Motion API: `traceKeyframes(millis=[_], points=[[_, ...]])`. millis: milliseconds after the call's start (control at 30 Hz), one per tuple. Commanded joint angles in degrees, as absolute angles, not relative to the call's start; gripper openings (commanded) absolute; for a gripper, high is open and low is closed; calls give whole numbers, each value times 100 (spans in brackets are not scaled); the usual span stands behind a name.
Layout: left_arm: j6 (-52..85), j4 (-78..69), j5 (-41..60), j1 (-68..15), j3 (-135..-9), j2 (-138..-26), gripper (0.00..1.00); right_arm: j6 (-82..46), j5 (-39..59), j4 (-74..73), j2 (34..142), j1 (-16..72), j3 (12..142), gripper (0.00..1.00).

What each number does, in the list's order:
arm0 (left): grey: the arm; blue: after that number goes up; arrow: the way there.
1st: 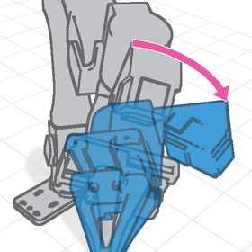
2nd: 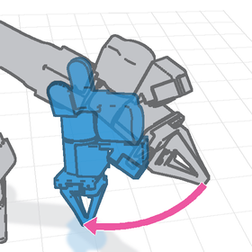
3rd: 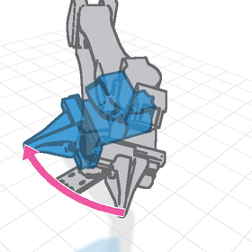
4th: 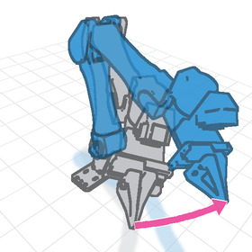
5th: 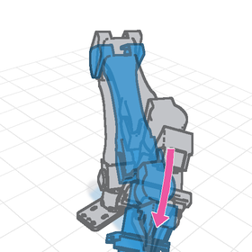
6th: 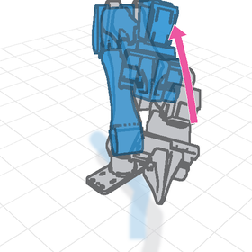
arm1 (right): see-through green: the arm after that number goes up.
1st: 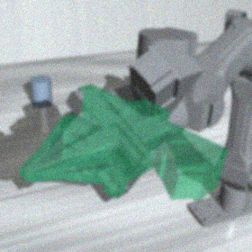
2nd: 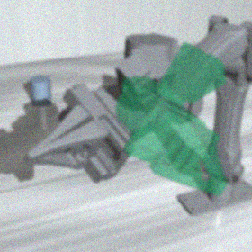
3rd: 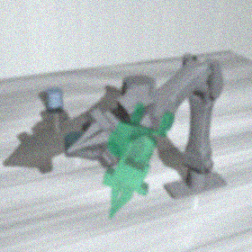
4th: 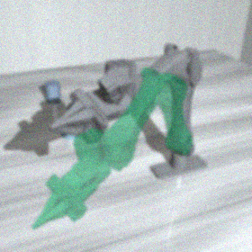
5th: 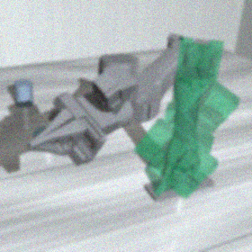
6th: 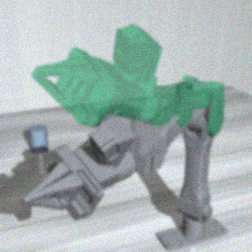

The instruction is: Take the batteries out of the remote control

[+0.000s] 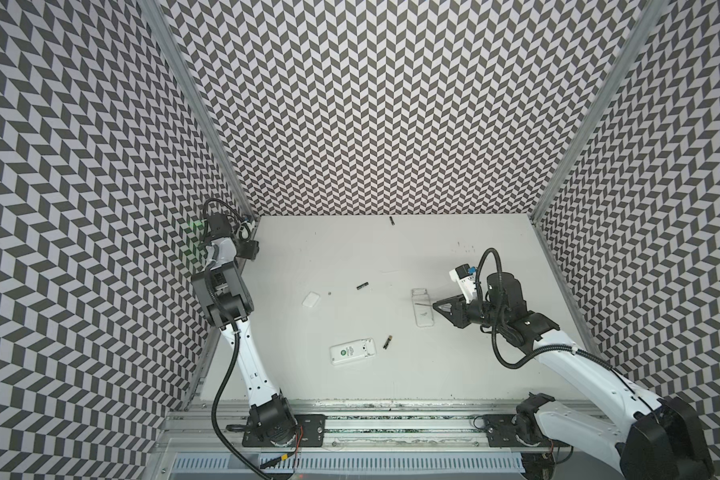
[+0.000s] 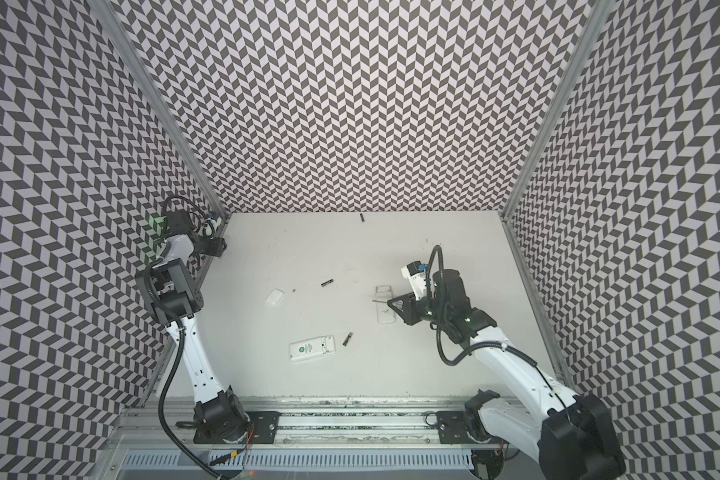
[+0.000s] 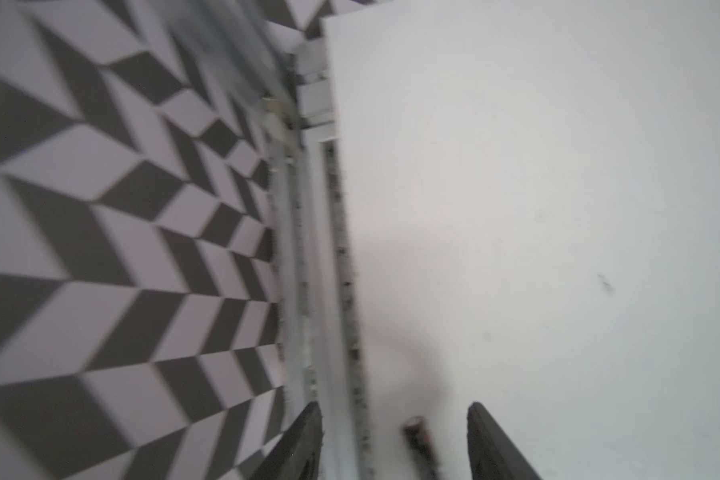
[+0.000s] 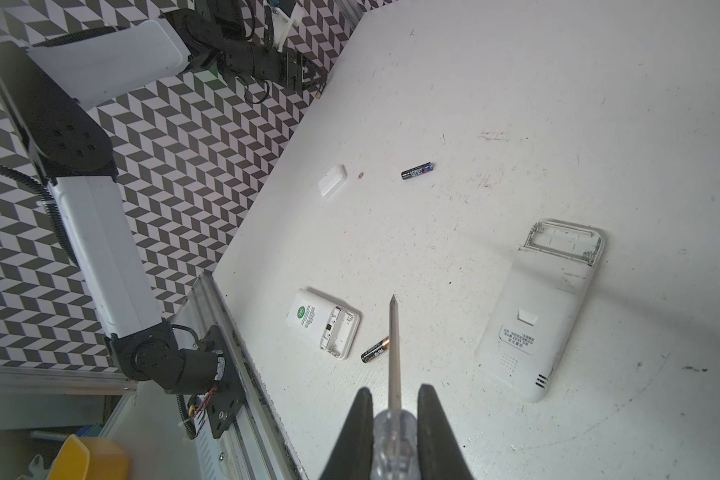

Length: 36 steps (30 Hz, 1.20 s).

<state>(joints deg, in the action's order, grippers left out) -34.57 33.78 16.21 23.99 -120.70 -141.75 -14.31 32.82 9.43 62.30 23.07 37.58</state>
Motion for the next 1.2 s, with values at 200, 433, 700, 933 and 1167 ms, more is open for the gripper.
traceKeyframes(millis=[200, 433, 700, 933, 1167], points=[[-3901, 4589, 2064, 2092, -12241, -14296, 53, -1250, 3336, 949, 6321, 2303, 4022, 0], [-3911, 4575, 2082, 2091, -12096, -14224, 47, -1226, 3334, 936, 6305, 2302, 4003, 0], [-3774, 4342, 2581, 2022, -11656, -13381, 49, -1200, 3205, 903, 6143, 2303, 3923, 0], [-3352, 4028, 2171, 2114, -11627, -12824, 55, -1163, 3252, 875, 6258, 2300, 4007, 0], [-3357, 4154, 1749, 2529, -11982, -13153, 60, -1129, 3289, 894, 6372, 2303, 4035, 0]])
